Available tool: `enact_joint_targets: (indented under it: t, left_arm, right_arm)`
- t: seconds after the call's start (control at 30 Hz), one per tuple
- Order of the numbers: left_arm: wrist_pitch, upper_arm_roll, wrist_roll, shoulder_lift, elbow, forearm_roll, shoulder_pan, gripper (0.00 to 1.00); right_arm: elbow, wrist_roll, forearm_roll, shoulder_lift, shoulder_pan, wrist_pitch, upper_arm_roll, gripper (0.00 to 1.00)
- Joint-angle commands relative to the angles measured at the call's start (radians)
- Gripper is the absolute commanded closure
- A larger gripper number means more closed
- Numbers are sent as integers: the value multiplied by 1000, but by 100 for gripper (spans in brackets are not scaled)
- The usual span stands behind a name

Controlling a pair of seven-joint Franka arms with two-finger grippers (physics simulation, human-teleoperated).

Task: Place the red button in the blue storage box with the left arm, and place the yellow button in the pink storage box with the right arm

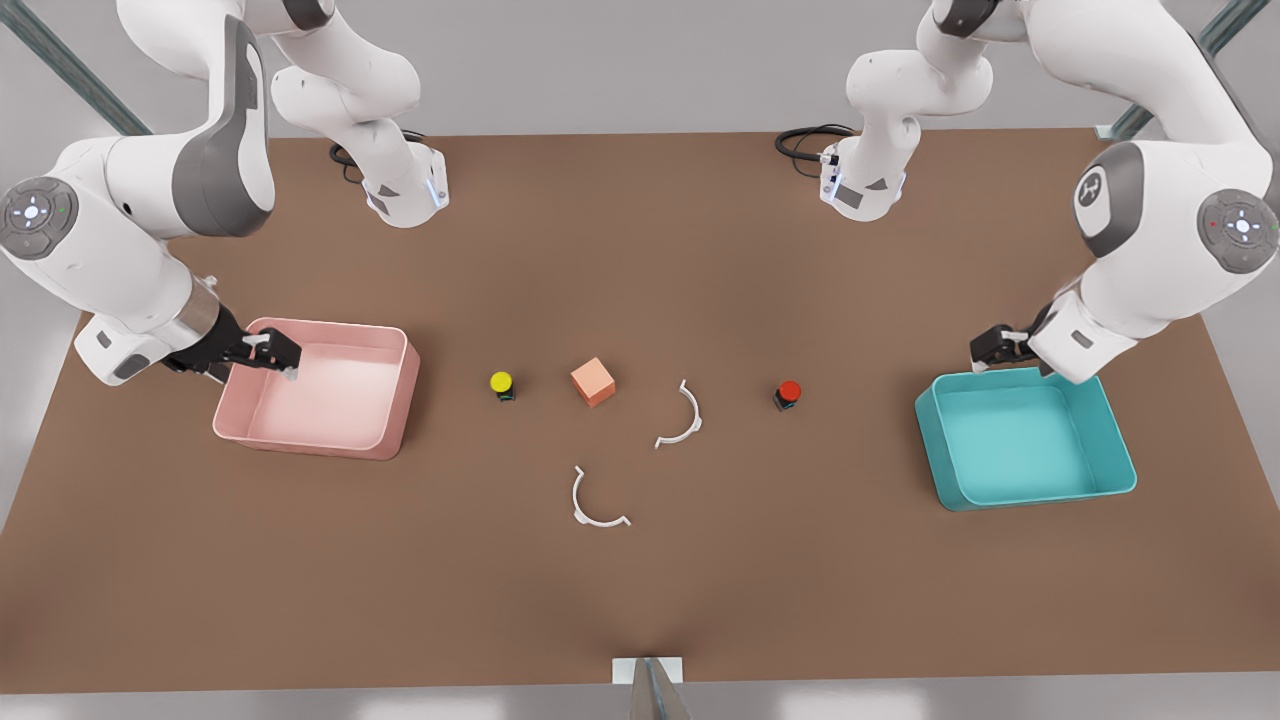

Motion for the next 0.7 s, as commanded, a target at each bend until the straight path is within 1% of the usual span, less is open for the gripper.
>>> enact_joint_targets:
  t: [0.0,0.03,0.07,0.1,0.13,0.17,0.2,0.23,0.27,0.33,0.4,0.43,0.57,0.67]
  left_arm:
    - [16,-1,38,6,1,8,1,0]
    - [22,-1,44,29,3,14,-40,0]
    - [53,-2,-17,80,-3,5,-131,0]
    - [223,-4,-46,95,-126,-44,-174,0]
    - [312,-4,-49,103,-210,-57,-188,0]
    - [497,-4,-56,104,-345,-87,-223,0]
    - [626,-4,-56,104,-428,-87,-237,0]
    - [699,-4,-56,129,-462,-89,-252,0]
    - [709,-4,-48,173,-464,-86,-264,0]
    - [722,-4,-51,180,-510,-86,-304,0]
    - [912,-4,-51,183,-612,-87,-312,0]
    - [962,-4,-51,189,-641,-87,-317,0]
    - [1036,-4,-54,195,-746,-87,-344,0]
    - [1036,-4,-56,218,-767,-89,-361,0]
  right_arm:
    - [0,18,1,-1,0,21,-1,0]
    - [0,18,1,-1,0,21,-1,0]
    - [0,16,1,-1,0,21,-1,0]
    - [0,16,1,-1,0,21,-1,0]
    - [0,16,1,-1,0,21,-1,0]
    - [0,16,1,-1,0,21,-1,0]
    - [0,21,1,-1,1,21,-1,0]
    - [2,25,1,-1,4,21,-1,0]
    - [2,27,1,-1,6,21,-1,0]
    - [2,18,1,-1,4,21,-1,0]
    - [0,14,-1,-1,3,21,-1,0]
    - [0,24,-1,-1,6,21,1,0]
    - [-4,45,-5,17,17,18,4,0]
    - [-1,341,-90,152,245,147,3,0]
